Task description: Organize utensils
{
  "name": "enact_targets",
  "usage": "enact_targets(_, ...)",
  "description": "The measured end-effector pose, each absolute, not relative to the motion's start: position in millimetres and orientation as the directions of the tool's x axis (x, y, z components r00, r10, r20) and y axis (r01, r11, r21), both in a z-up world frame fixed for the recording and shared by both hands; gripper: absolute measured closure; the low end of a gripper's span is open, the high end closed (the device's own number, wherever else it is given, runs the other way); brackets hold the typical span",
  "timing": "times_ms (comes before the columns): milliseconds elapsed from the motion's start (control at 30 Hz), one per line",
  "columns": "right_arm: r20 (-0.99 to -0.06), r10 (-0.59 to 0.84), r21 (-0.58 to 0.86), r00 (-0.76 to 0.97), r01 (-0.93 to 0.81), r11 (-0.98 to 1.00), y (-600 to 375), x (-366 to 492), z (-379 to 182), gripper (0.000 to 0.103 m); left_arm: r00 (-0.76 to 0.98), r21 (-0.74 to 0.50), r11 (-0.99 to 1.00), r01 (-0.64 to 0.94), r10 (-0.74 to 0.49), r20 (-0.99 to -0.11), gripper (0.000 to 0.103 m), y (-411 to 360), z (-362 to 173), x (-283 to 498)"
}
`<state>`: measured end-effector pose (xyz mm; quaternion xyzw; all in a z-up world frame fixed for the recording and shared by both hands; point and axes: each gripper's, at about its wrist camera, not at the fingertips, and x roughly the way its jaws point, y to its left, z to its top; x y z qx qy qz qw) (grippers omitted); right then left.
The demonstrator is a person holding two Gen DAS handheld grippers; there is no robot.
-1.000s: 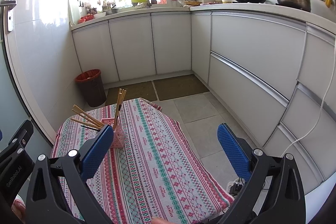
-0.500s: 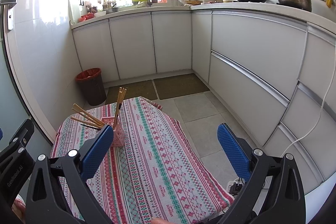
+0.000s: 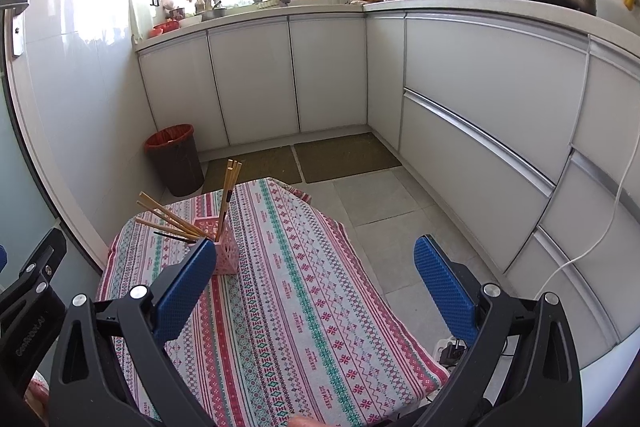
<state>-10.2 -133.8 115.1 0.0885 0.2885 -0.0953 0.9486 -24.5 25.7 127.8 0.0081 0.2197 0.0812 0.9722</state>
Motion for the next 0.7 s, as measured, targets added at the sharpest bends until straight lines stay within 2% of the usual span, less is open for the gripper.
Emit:
enact_targets(167, -0.568, -0.129, 0.109, 0.812, 0.230, 0.967, -133.3, -8.1, 114.3, 0.007, 0.907, 0.089, 0.989, -0.122, 0.147, -0.395, 0.007, 19.8, 129.6, -27.0)
enact_targets(367, -0.572, -0.131, 0.114, 0.810, 0.237, 0.965, -135.5, -7.0, 114.2, 0.007, 0.919, 0.088, 0.989, -0.119, 0.144, -0.368, 0.013, 19.9, 132.5, -30.3)
enact_targets(500, -0.571, -0.135, 0.116, 0.810, 0.242, 0.963, -137.2, -7.2, 113.9, 0.007, 0.914, 0.083, 0.990, -0.118, 0.140, -0.380, 0.007, 22.7, 132.3, -27.8)
enact_targets(700, -0.569, -0.133, 0.119, 0.811, 0.241, 0.963, -136.4, -7.2, 114.1, 0.007, 0.909, 0.069, 0.990, -0.122, 0.139, -0.392, 0.007, 24.6, 133.4, -26.4)
